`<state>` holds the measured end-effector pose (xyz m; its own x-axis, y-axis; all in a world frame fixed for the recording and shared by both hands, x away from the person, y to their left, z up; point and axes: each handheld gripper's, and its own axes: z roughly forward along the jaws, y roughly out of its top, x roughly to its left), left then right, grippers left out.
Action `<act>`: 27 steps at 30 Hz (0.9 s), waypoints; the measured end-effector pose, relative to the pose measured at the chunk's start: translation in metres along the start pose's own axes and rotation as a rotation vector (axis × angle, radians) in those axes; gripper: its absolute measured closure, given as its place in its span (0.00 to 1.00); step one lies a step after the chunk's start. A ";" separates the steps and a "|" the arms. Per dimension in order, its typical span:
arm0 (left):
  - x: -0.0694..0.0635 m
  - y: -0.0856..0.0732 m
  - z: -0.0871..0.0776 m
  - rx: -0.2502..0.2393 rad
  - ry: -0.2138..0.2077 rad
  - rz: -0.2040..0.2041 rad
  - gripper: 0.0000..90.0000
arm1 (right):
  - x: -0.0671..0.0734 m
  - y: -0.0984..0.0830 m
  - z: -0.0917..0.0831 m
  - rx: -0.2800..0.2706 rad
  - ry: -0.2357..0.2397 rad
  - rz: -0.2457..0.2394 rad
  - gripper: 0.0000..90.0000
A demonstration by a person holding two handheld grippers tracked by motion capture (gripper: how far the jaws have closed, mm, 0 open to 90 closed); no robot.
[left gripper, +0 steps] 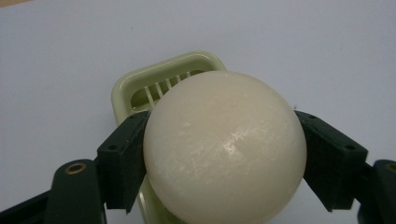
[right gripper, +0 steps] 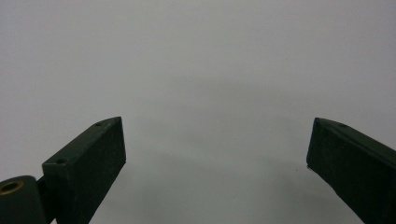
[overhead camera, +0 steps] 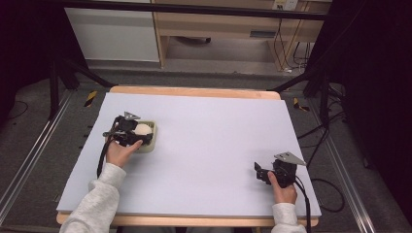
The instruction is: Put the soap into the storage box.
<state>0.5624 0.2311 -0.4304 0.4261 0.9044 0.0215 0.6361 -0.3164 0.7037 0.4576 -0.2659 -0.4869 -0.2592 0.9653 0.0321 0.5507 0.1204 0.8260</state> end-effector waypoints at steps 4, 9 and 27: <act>0.001 0.000 0.003 -0.005 -0.005 -0.012 0.27 | 0.000 0.000 0.000 0.000 0.000 0.000 0.06; 0.002 0.000 0.009 0.010 0.003 -0.013 0.27 | 0.000 0.000 0.000 0.001 0.001 -0.002 0.05; 0.005 -0.001 0.016 0.032 0.016 -0.015 0.27 | 0.000 0.000 0.000 -0.001 0.001 -0.003 0.05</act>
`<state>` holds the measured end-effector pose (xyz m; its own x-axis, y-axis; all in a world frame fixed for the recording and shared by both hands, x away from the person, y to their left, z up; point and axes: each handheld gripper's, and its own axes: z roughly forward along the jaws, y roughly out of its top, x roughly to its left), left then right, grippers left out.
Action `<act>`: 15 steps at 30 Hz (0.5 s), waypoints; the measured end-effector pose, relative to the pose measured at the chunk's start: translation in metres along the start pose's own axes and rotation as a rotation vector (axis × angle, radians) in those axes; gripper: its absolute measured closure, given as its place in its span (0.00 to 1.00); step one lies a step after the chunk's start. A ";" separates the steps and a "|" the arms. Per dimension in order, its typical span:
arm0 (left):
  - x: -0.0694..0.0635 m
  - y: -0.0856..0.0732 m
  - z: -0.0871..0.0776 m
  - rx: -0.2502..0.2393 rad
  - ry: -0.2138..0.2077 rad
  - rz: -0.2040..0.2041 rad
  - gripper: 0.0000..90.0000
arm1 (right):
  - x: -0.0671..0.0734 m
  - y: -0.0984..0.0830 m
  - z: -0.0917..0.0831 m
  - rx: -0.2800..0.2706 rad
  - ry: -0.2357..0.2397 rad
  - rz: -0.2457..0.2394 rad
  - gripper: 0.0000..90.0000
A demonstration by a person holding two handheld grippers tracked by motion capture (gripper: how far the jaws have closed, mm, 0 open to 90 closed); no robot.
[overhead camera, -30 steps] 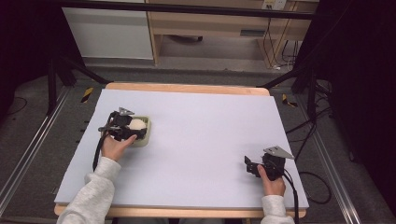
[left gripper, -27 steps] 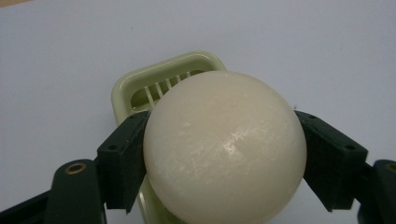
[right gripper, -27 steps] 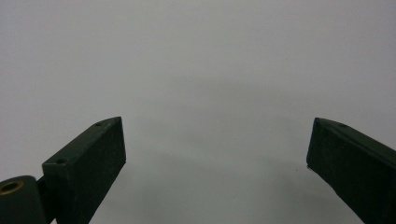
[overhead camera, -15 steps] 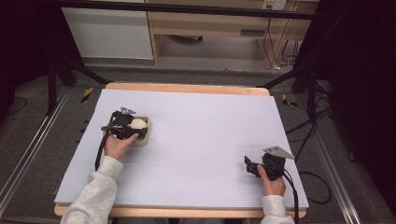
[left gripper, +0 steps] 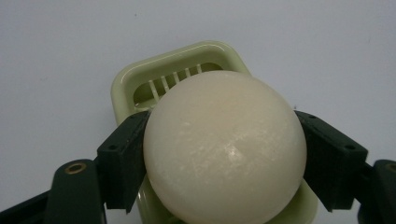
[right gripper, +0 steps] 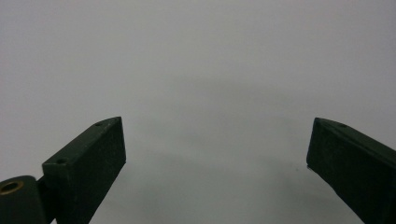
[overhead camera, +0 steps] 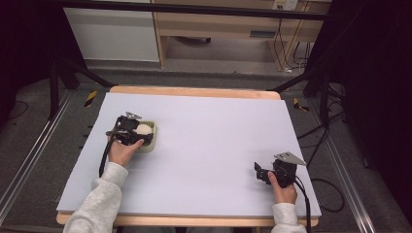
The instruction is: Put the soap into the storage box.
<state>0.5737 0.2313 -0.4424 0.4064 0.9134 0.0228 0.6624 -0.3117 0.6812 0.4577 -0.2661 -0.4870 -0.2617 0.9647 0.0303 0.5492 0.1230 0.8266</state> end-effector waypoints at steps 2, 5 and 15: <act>0.000 0.000 0.000 0.002 0.000 0.002 0.27 | 0.000 0.000 0.000 0.000 -0.001 0.001 0.05; 0.000 0.000 0.000 0.000 0.001 0.001 0.26 | 0.000 0.000 0.000 0.000 0.000 0.001 0.05; 0.002 -0.001 0.000 0.004 0.002 0.000 0.26 | 0.000 0.000 0.000 0.001 -0.003 0.001 0.05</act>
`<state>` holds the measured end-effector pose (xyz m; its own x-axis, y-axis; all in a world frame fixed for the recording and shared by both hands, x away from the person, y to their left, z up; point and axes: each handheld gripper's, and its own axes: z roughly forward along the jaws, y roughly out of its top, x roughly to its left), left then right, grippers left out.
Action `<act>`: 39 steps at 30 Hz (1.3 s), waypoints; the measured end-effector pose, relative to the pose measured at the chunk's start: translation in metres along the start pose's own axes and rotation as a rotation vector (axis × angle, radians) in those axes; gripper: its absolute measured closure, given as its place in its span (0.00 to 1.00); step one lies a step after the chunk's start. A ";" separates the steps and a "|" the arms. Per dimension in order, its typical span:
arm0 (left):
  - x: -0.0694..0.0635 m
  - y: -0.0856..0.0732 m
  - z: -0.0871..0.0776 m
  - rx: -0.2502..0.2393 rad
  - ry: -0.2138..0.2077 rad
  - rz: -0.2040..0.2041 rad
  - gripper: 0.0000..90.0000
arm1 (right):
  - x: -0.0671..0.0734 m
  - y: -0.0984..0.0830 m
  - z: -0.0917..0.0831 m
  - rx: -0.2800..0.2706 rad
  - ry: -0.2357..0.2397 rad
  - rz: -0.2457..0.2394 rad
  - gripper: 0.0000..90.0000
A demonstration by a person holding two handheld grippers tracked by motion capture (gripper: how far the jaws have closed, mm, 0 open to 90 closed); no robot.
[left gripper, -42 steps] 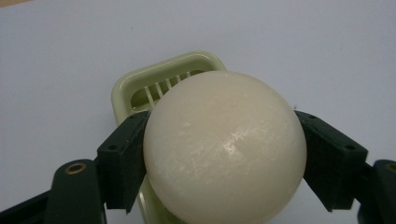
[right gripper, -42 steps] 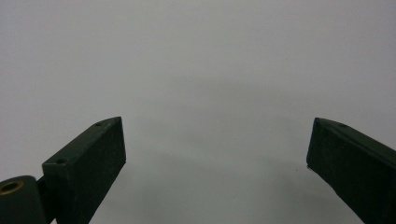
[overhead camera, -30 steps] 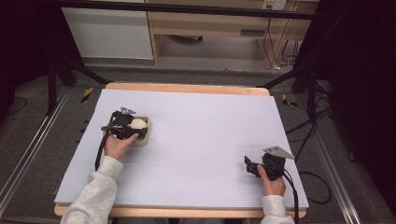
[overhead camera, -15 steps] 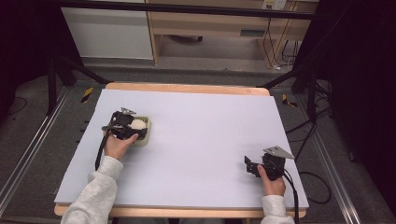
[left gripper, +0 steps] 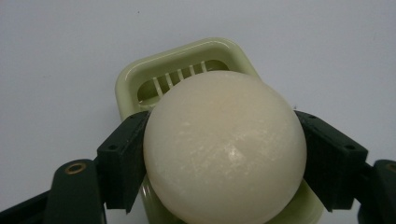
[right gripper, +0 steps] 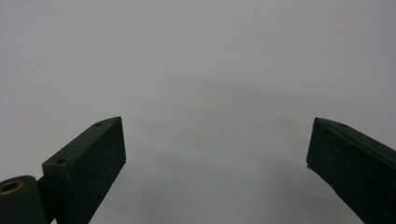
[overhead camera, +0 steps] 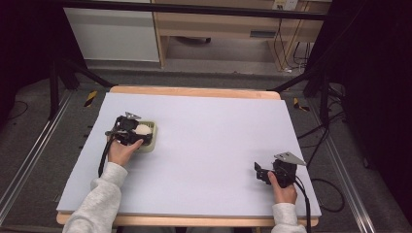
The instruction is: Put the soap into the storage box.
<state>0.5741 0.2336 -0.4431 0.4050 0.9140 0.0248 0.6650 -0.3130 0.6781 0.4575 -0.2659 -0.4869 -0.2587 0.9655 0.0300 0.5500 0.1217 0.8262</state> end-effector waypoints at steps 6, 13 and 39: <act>0.000 -0.001 0.002 0.012 -0.002 0.002 0.26 | 0.000 0.000 0.000 -0.001 0.001 -0.001 0.05; 0.000 -0.001 0.002 0.012 -0.005 0.004 0.26 | 0.000 0.000 0.000 0.000 0.000 -0.001 0.05; -0.007 -0.029 -0.046 -0.123 -0.061 0.020 0.16 | 0.000 0.000 0.000 -0.002 0.001 0.000 0.06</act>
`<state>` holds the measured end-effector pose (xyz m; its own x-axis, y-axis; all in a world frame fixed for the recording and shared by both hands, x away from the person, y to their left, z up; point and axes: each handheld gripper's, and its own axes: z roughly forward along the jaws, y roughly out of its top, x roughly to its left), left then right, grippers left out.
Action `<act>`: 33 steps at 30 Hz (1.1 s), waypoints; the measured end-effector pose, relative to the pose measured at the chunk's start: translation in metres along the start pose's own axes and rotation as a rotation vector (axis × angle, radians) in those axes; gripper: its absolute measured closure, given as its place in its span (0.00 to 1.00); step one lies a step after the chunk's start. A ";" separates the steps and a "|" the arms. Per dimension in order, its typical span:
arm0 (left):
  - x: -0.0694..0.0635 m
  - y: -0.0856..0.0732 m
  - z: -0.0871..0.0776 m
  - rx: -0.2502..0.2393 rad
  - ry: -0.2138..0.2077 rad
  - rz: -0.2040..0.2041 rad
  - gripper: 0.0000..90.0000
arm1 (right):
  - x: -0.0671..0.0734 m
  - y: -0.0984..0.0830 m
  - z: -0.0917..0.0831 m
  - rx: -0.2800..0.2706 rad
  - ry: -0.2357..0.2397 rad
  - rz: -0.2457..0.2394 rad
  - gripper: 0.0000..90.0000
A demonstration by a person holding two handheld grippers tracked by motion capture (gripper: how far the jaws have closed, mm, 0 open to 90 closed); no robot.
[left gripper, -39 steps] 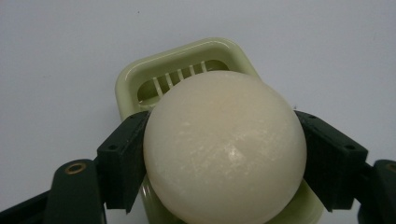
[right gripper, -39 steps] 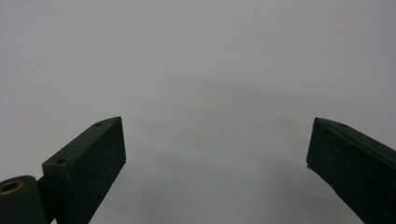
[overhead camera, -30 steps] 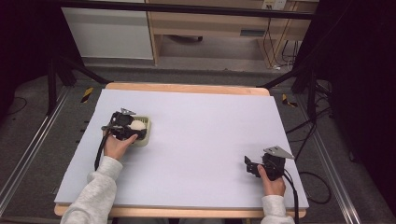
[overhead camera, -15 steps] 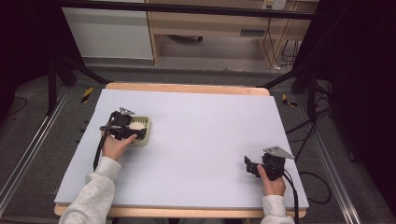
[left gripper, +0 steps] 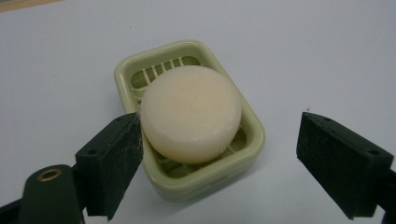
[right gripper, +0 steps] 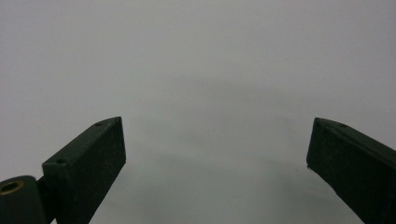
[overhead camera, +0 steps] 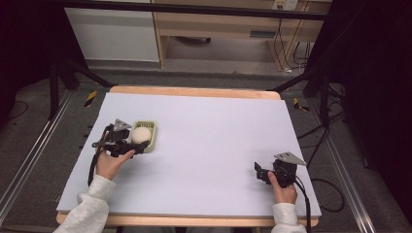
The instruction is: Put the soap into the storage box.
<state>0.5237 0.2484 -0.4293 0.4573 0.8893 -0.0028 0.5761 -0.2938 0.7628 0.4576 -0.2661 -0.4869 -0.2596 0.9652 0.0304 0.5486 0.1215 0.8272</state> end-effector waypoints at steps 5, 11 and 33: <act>-0.002 -0.011 -0.009 -0.010 -0.012 -0.006 0.15 | 0.000 0.000 0.000 0.000 0.005 0.005 0.05; 0.001 -0.032 -0.019 -0.025 -0.003 -0.023 0.15 | -0.001 0.000 0.000 -0.002 0.006 0.005 0.05; 0.023 -0.089 -0.041 -0.025 0.072 -0.095 0.25 | 0.000 0.000 -0.001 -0.001 0.011 0.008 0.05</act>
